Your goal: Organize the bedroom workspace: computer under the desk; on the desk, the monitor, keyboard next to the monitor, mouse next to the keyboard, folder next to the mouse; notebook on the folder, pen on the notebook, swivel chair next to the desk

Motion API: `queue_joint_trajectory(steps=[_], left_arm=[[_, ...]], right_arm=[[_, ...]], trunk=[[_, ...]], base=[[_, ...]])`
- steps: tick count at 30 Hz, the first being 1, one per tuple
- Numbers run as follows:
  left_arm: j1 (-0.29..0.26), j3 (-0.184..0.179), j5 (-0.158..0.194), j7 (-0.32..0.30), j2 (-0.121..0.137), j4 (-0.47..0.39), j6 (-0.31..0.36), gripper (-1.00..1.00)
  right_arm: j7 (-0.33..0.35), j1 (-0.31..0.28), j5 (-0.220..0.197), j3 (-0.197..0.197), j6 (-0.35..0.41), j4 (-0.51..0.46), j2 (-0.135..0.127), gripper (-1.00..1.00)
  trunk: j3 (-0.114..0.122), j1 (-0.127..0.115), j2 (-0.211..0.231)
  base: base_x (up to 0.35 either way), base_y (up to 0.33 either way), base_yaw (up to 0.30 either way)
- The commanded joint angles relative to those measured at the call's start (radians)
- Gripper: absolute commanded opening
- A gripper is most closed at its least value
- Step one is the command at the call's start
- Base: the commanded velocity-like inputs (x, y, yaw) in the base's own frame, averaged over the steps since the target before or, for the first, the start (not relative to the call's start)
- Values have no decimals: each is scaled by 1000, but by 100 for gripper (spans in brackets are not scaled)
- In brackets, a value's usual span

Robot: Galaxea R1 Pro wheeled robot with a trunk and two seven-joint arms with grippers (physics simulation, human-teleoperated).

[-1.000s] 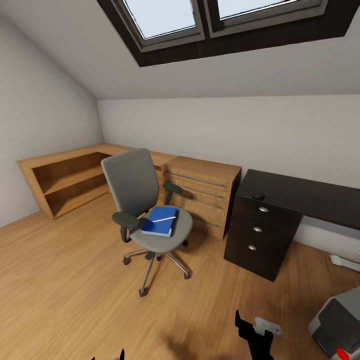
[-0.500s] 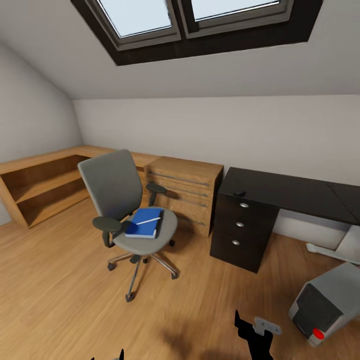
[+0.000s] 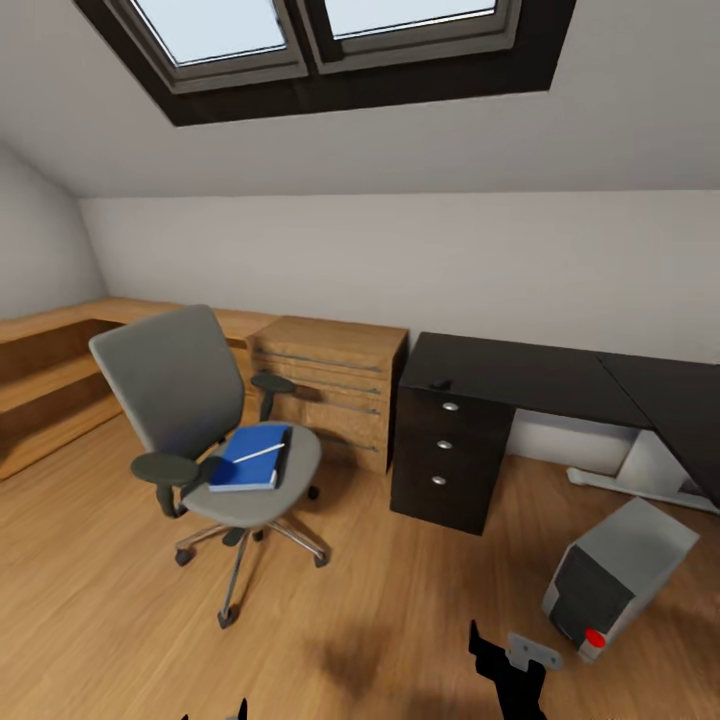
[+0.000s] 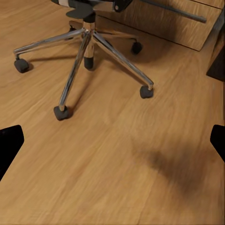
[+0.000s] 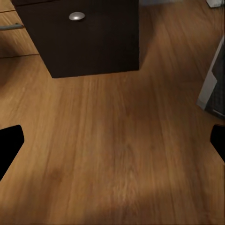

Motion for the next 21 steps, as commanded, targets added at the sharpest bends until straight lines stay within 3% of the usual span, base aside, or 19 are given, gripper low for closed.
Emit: queue_joint_trajectory(steps=[1, 10, 21], left_arm=[[0, 6, 3, -7, 0, 0, -2, 100], [0, 5, 3, -7, 1, 1, -1, 100], [0, 6, 3, -7, 2, 1, 1, 100]], right_arm=[[-3, -1, 2, -1, -4, 2, 1, 100], [-3, -1, 2, -1, -2, 2, 1, 100], [-3, -1, 2, -2, -3, 2, 1, 100]], trunk=[[-1, 0, 0], [-4, 0, 0], [-6, 0, 0]], base=[[231, 141, -260], [225, 115, -256], [43, 16, -256]])
